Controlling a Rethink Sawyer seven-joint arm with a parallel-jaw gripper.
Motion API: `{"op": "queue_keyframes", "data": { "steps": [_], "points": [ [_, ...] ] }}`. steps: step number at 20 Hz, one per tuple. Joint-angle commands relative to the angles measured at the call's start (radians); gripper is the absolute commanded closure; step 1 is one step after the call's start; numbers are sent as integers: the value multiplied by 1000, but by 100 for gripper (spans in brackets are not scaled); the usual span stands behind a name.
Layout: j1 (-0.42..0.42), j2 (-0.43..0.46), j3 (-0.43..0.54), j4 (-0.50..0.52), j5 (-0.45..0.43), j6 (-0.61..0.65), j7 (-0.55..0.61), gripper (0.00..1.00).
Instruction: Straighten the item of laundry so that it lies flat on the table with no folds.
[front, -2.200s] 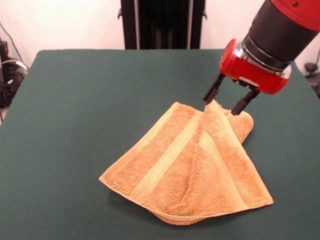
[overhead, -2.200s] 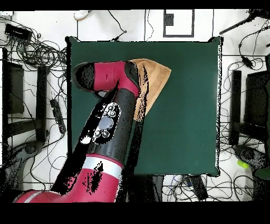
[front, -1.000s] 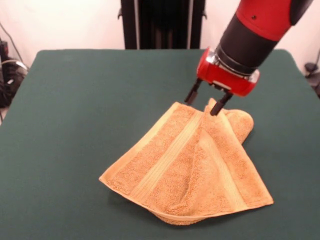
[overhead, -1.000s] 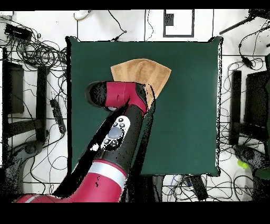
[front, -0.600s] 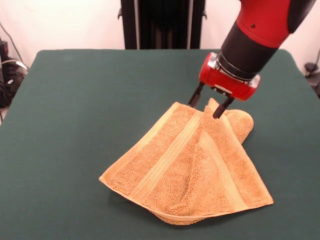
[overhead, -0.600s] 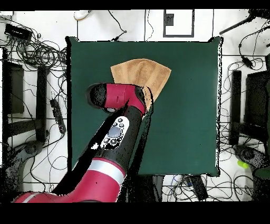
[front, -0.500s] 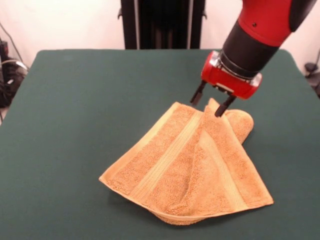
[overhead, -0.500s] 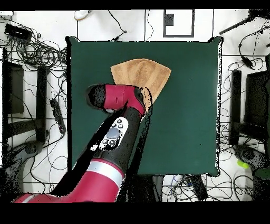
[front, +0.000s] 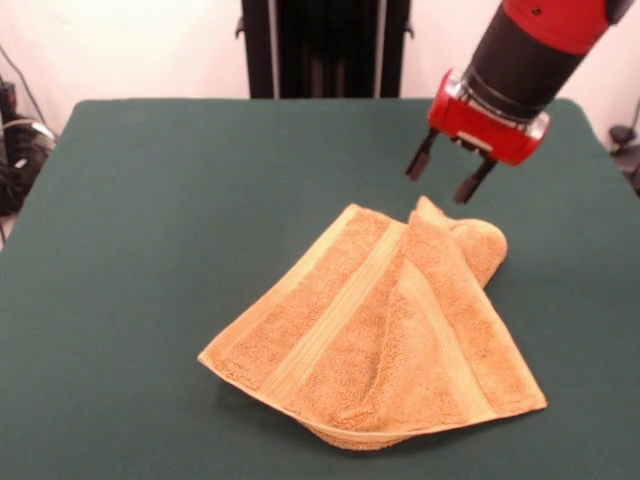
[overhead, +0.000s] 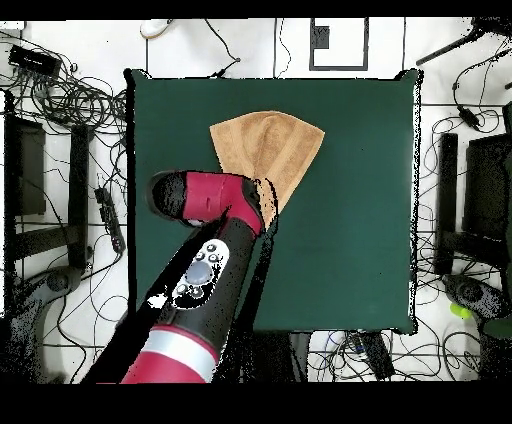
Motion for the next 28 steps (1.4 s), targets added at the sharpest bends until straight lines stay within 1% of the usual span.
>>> {"op": "queue_keyframes", "data": {
  "steps": [1, 3, 7, 12, 14, 21, 28],
  "points": [
    [60, -50, 91, 173, 20, -36, 222, 0],
    [70, -62, 83, 183, 12, -36, 221, 0],
    [68, -55, 90, 187, 13, -53, 220, 0],
    [75, -53, 104, 212, 16, -97, 222, 0],
    [86, -46, 95, 216, 11, -116, 233, 0],
    [98, 17, 80, 186, -14, -190, 226, 0],
    [103, 71, 77, 166, -2, -240, 238, 0]
  ]
}}
